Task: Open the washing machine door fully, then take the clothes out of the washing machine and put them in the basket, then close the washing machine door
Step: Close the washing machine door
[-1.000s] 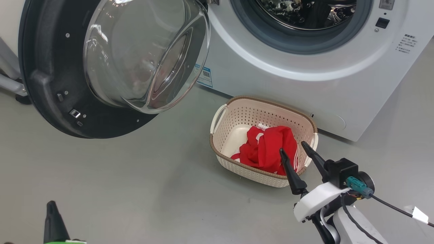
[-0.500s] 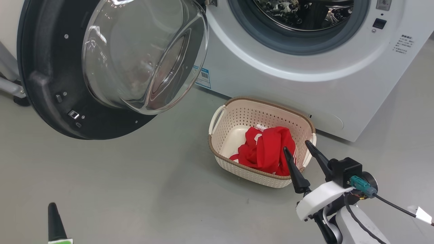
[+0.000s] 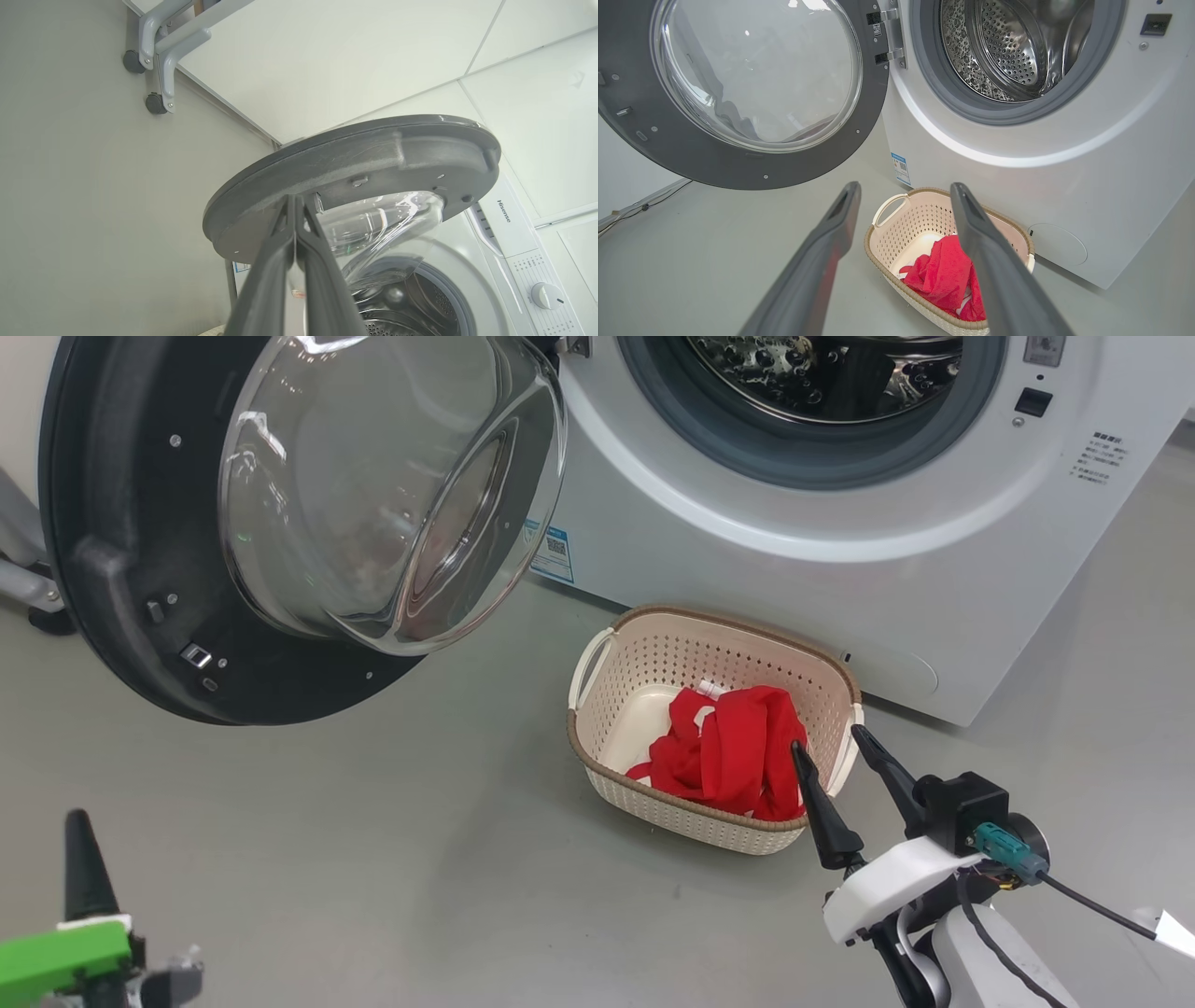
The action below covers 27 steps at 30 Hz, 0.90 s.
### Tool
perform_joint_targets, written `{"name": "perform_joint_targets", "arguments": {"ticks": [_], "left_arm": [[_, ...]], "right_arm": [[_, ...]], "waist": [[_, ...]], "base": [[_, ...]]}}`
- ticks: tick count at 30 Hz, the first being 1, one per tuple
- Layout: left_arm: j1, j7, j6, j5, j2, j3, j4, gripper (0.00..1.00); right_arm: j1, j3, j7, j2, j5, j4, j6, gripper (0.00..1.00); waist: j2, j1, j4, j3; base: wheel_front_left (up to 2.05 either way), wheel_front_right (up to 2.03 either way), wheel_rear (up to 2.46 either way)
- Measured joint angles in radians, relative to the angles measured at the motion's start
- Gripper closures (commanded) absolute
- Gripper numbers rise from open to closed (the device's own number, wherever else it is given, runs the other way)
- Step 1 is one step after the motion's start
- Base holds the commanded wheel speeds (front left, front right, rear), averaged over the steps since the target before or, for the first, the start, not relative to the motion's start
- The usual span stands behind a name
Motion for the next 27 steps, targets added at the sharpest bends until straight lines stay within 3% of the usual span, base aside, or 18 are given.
{"name": "perform_joint_targets", "arguments": {"ticks": [13,27], "left_arm": [[-0.177,0.081,0.003,-0.075,0.104,0.065,0.082,1.00],[-0.328,0.140,0.075,-0.125,0.203,0.127,0.174,1.00]], "right_arm": [[0.026,-0.024,0.000,0.000,0.000,-0.019,-0.010,0.00],[0.032,-0.012,0.000,0.002,-0.002,-0.034,-0.010,0.00]], "waist": [[0.0000,0.0000,-0.009,-0.005],[0.0000,0.0000,-0.055,0.018]], "base": [[0.00,0.00,0.00],[0.00,0.00,0.00]]}}
